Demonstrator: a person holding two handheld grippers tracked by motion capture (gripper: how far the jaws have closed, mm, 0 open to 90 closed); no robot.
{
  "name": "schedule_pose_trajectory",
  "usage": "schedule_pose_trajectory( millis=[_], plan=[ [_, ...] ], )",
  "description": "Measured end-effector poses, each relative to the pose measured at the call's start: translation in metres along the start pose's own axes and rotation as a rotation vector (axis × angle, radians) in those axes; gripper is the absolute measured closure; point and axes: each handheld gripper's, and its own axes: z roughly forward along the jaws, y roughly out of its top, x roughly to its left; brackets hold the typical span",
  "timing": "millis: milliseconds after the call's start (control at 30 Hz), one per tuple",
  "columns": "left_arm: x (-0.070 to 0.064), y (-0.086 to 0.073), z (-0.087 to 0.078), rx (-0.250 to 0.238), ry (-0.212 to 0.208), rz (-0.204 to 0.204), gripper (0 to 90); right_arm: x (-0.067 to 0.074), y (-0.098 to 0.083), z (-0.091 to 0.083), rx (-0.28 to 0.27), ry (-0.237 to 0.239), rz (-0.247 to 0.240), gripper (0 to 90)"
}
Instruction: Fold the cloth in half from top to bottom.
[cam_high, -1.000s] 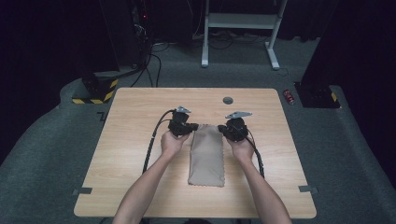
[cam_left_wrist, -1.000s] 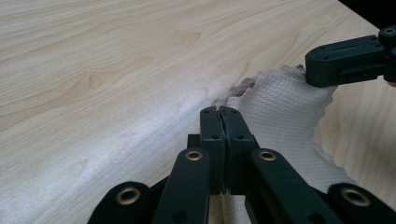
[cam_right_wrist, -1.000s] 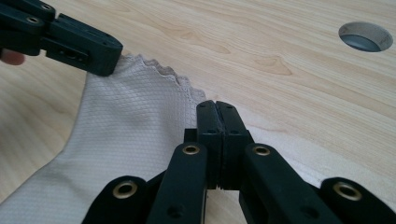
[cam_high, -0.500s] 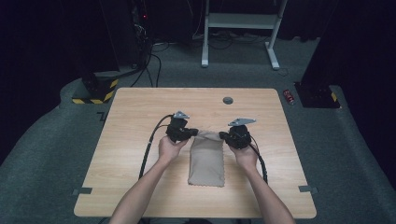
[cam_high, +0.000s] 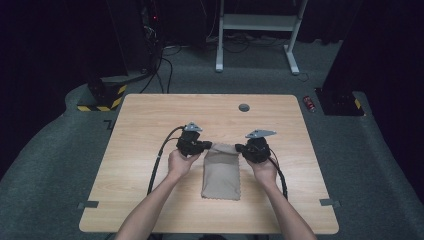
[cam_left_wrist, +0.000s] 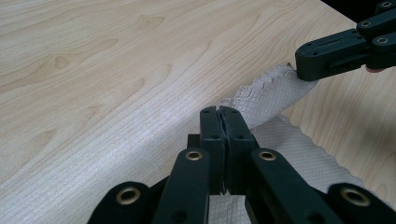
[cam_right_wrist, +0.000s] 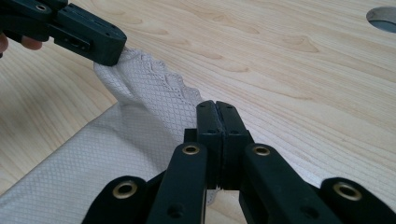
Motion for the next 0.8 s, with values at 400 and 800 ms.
schedule_pose_trajectory(
  millis=[400, 800],
  plan=[
    [-0.006, -0.007, -0.006, -0.007, -0.007, 0.013, 88.7, 0.005, -0.004, -0.007, -0.004, 0.020, -0.013, 89.3],
    [-0.016, -0.012, -0.016, -0.006, -0.002, 0.063, 88.6, 0.014, -0.008, -0.015, -0.003, 0.041, -0.046, 89.3]
  ],
)
